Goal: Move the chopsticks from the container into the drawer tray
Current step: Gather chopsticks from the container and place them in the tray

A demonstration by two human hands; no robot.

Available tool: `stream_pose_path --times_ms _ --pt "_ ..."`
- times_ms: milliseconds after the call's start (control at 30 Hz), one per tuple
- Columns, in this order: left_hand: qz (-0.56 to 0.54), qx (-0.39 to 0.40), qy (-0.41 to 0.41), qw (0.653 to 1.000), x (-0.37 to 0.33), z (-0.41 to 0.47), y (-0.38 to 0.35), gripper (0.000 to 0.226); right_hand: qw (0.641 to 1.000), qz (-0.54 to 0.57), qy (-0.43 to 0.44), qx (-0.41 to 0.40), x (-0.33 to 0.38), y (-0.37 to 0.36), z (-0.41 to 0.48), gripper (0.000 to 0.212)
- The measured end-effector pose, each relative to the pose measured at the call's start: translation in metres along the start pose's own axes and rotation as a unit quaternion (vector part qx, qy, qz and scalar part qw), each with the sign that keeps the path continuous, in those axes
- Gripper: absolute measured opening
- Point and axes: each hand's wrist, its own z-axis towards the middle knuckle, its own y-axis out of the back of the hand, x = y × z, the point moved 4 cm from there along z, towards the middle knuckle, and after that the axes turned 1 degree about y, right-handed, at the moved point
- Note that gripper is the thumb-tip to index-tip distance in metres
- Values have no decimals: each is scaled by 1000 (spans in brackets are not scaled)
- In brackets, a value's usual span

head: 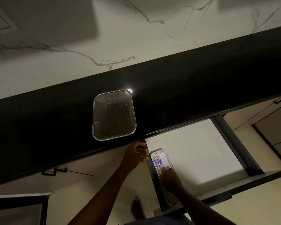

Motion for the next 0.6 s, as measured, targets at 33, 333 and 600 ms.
stream_pose_path --times_ms 33,333,600 --pt "3 0 -1 1000 0 -1 0 31 999 0 -31 16 -4 -1 0 47" --pt "40 -3 -21 999 -2 -4 -6 26 993 80 -75 35 -11 4 -1 45" --pt "323 -13 -93 942 21 -11 -15 32 997 49 -45 27 -8 -4 -5 46"
